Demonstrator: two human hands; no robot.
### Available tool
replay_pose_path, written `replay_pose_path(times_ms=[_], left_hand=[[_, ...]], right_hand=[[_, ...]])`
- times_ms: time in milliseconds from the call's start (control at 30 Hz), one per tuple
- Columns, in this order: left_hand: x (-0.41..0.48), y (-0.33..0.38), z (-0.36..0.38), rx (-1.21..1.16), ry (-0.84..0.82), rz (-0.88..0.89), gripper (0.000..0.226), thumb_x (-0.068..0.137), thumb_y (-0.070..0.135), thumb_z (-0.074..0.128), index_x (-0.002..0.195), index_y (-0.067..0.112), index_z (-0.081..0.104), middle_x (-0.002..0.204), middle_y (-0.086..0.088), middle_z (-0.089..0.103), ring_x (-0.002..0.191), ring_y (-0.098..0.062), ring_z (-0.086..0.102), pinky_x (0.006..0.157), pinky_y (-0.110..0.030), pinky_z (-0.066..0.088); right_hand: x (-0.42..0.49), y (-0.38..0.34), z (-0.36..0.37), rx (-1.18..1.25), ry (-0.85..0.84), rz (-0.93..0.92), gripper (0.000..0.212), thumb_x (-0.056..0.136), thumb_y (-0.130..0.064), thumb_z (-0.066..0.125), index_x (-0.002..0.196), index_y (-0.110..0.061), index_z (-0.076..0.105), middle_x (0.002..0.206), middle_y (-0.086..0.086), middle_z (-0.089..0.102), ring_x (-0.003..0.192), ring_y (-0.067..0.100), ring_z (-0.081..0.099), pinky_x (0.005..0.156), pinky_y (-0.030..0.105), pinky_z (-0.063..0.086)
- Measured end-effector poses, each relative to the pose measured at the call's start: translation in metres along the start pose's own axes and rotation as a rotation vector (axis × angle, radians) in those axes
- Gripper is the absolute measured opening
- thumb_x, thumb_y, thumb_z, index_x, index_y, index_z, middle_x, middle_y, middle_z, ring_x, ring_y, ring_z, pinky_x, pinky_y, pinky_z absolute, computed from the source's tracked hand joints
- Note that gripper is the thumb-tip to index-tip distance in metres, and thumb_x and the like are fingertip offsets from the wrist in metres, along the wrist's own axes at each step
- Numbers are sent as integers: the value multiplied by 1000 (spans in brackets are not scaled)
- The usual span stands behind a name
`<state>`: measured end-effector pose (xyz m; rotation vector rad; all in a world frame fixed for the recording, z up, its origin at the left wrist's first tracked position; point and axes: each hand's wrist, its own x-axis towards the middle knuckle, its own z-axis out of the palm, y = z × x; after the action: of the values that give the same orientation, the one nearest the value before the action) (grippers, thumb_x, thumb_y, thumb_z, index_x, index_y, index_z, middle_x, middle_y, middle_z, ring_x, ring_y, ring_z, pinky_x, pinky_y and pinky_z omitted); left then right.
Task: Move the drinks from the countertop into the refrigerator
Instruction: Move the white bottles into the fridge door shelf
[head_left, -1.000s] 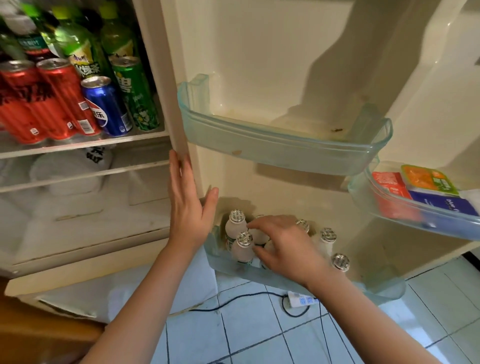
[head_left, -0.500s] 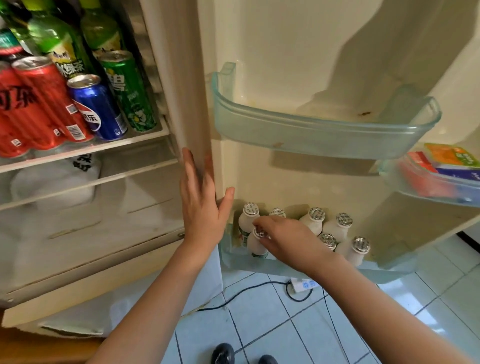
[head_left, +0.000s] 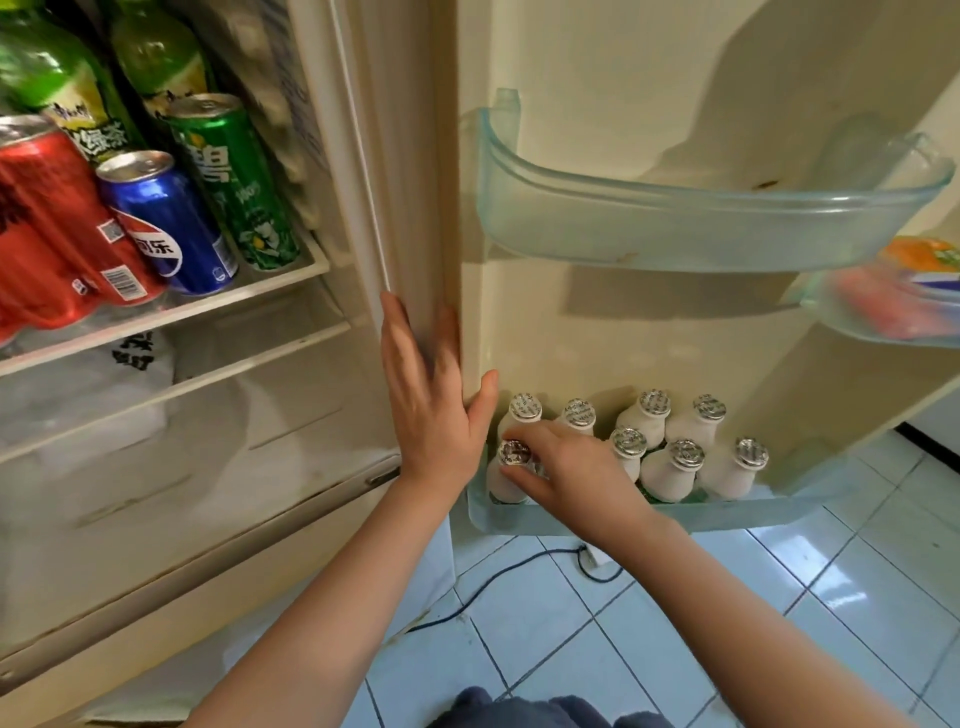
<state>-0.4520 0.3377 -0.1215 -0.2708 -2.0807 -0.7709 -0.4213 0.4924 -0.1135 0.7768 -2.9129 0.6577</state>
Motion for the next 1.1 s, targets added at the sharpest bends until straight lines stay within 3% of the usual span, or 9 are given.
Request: replay_pose_path(times_ms=[267, 500, 633, 767, 900, 1100], left_hand=[[-2, -8, 7, -6, 55, 15, 52, 95, 34, 44, 137, 8, 28, 143, -37, 10, 140, -37, 12, 114, -48, 20], [-1, -12, 10, 2, 73, 30, 55, 94, 35, 43, 141, 15, 23, 144, -33, 8, 141, -35, 11, 114, -48, 20], [-1, -12, 11, 4, 77, 29, 56, 94, 34, 45, 141, 15, 23, 144, -33, 9, 141, -35, 12, 114, -48, 21], [-1, -12, 11, 1, 72, 16, 57, 92, 32, 48, 141, 14, 25, 145, -32, 8, 140, -36, 13, 114, -49, 21], [-1, -12, 11, -4, 69, 14, 56, 93, 33, 46, 140, 13, 26, 144, -33, 9, 140, -36, 13, 113, -49, 22], [-1, -11, 11, -6, 63, 18, 53, 95, 35, 42, 140, 11, 27, 145, -33, 8, 141, -36, 13, 113, -49, 22]], right_hand=[[0, 0, -3, 109, -22, 35, 32, 88, -33, 61, 118, -21, 60, 104, -4, 63, 93, 14, 58, 77, 33, 48], [2, 1, -5, 94, -63, 29, 46, 87, -40, 61, 130, -23, 52, 118, -6, 60, 101, 11, 58, 86, 30, 47], [8, 6, -19, 149, 46, 69, 34, 90, -30, 57, 122, -18, 58, 104, -3, 65, 86, 12, 63, 78, 36, 51], [22, 17, -27, 12, 169, 78, 28, 89, -22, 58, 116, -14, 63, 105, 2, 66, 92, 21, 61, 77, 33, 48], [35, 22, -23, -134, 54, 46, 36, 89, -33, 56, 124, -25, 57, 120, -5, 62, 107, 19, 56, 77, 26, 42], [50, 22, -13, -267, -45, 13, 40, 89, -43, 54, 123, -23, 53, 103, 0, 67, 100, 23, 57, 75, 30, 36]])
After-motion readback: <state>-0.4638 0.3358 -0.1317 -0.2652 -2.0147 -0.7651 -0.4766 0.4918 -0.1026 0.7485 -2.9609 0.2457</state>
